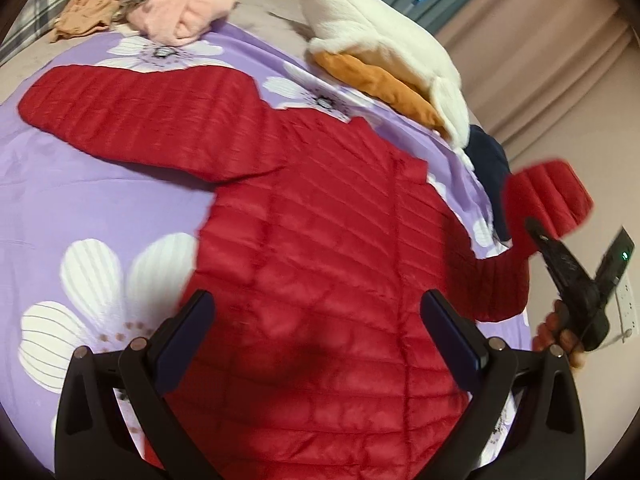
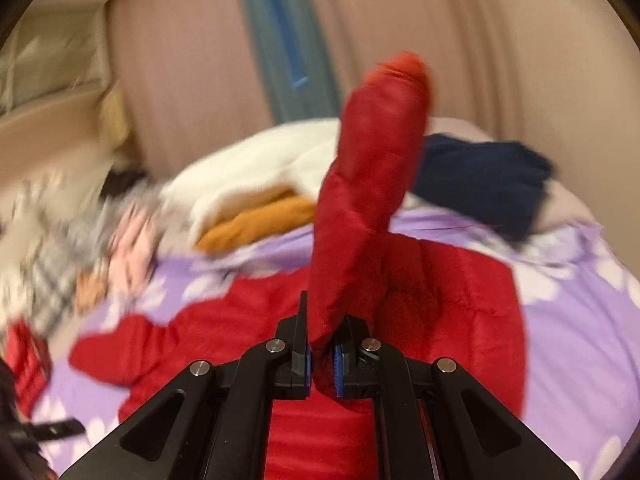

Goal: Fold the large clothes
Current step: 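Grasp the red jacket's sleeve cuff with the right gripper and fold it across the body, then grasp the other red sleeve with the left gripper and fold it across the body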

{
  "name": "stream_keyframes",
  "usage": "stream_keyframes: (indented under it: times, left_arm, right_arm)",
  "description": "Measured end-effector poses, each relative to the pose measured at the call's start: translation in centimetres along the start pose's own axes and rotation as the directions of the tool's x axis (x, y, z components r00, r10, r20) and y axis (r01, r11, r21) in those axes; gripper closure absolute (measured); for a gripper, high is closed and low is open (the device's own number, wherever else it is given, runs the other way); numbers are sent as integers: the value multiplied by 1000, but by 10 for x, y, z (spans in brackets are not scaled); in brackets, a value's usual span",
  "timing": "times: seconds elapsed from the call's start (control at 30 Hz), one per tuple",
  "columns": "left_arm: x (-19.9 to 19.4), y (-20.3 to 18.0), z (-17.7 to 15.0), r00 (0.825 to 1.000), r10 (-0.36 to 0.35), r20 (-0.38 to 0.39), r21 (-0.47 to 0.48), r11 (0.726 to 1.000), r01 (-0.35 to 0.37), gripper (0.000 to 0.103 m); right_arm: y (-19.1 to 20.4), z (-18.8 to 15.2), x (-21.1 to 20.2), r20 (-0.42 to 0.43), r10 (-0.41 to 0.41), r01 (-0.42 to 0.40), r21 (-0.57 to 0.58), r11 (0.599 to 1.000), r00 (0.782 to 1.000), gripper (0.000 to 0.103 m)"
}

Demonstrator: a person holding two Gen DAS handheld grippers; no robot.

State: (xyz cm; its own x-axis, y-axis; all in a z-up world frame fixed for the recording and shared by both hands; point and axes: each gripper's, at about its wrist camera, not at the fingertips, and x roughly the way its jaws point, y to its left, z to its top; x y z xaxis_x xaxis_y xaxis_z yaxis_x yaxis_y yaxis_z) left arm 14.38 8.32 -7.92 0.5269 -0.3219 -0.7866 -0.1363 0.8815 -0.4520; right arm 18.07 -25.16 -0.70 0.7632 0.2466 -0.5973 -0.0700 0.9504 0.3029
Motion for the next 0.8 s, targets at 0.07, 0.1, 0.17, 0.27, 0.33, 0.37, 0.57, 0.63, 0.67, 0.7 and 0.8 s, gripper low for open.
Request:
stream_keyframes:
  times: [0.07,0.1,0.17,0.27,0.33,0.37,0.57,0.63,0.67,0.7,0.8]
  left_arm:
    - [-1,10,3,1000,6,7,-14,1000,-6,0]
    - [-1,14,4,1000,6,7,-19,1000,-6,0]
    - [2,21,8,1000,9,6,-27,1000,-9,0]
    - [8,24,16,1000,-9,8,-36,999,9,0]
    - [14,23,23,999,-38,10,-40,998,38,0]
    - [18,20,26,999,-51,7,-41,998,51,0]
    - [43,-24,54,986,-166,-10,15,986,166,1]
    - [50,-42,60,981,-196,-14,46,979,196,3]
    - [55,-51,63,974,-226,-17,64,972,226,9]
    - [59,-59,65,966,-258,-23,80,963,259,17]
    - [86,-76,70,954,-291,-75,92,950,298,46]
  right_arm:
    - [29,-6,33,-41,3,-7,-78,997,999,93]
    - [42,-14,43,-67,3,-10,-114,993,998,93]
    - [61,-29,67,-120,6,-29,-184,982,993,93]
    - [80,-52,88,-201,22,-70,-236,969,979,93]
    - [88,-61,99,-256,33,-98,-243,965,966,89]
    - [92,-65,105,-278,35,-107,-248,963,960,81]
    - [77,-51,83,-305,175,-240,-191,952,936,46]
    - [57,-40,64,-269,209,-258,-162,952,940,46]
    - [43,-34,56,-259,222,-261,-129,957,940,46]
    - [34,-32,53,-249,235,-266,-101,959,940,46]
    - [-1,-27,49,-215,187,-200,-40,979,959,46]
